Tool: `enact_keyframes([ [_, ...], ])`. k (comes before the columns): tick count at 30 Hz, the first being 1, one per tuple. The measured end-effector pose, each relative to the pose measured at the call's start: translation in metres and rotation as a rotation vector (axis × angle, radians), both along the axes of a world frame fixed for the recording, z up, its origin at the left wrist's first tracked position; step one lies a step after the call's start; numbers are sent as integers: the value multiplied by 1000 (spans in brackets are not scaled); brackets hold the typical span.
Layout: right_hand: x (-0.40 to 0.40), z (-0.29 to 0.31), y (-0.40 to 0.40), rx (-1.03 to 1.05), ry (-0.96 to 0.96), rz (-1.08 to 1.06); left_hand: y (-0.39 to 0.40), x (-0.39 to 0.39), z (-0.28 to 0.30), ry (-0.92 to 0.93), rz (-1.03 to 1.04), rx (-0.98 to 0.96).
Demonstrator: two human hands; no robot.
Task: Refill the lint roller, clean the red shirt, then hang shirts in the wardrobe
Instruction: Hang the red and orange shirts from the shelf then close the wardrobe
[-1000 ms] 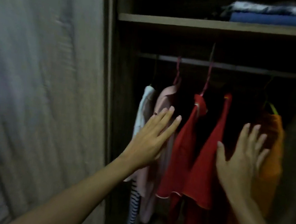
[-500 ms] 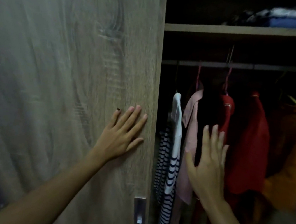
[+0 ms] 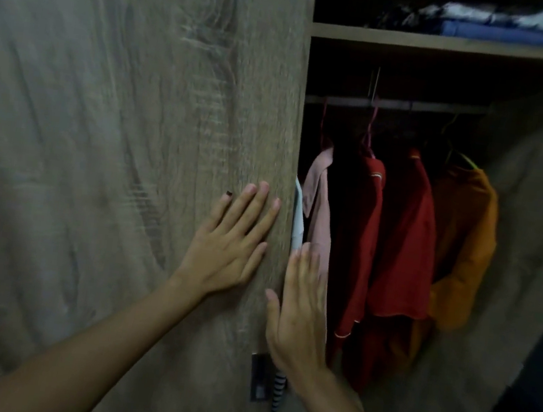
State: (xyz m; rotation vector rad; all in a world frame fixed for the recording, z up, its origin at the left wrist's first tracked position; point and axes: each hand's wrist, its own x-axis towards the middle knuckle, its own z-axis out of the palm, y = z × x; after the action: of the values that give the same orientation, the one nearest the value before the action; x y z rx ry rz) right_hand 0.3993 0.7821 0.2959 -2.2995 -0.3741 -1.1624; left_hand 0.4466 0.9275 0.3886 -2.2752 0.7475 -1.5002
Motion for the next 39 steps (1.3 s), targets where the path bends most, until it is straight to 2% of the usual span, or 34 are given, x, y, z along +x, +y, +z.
enact_keyframes([
  [2,5,-1,6,21,-20,-1,-3,-6,13,93,-135,82],
  [4,11,0,6,38,-34,-32,6,-12,34,127,-208,77],
  [7,28,8,-3,-21,-71,-90,17,-10,53,-55,-13,-130],
  [10,49,18,-14,-149,-151,-206,9,5,54,-149,103,-166],
  [14,69,13,-46,-212,-257,-281,-19,17,49,-170,80,-168],
  [19,81,10,-87,-188,-333,-286,-58,22,50,-192,38,-188],
  [39,102,12,-298,-151,-306,-298,-270,44,50,-222,-50,-218],
])
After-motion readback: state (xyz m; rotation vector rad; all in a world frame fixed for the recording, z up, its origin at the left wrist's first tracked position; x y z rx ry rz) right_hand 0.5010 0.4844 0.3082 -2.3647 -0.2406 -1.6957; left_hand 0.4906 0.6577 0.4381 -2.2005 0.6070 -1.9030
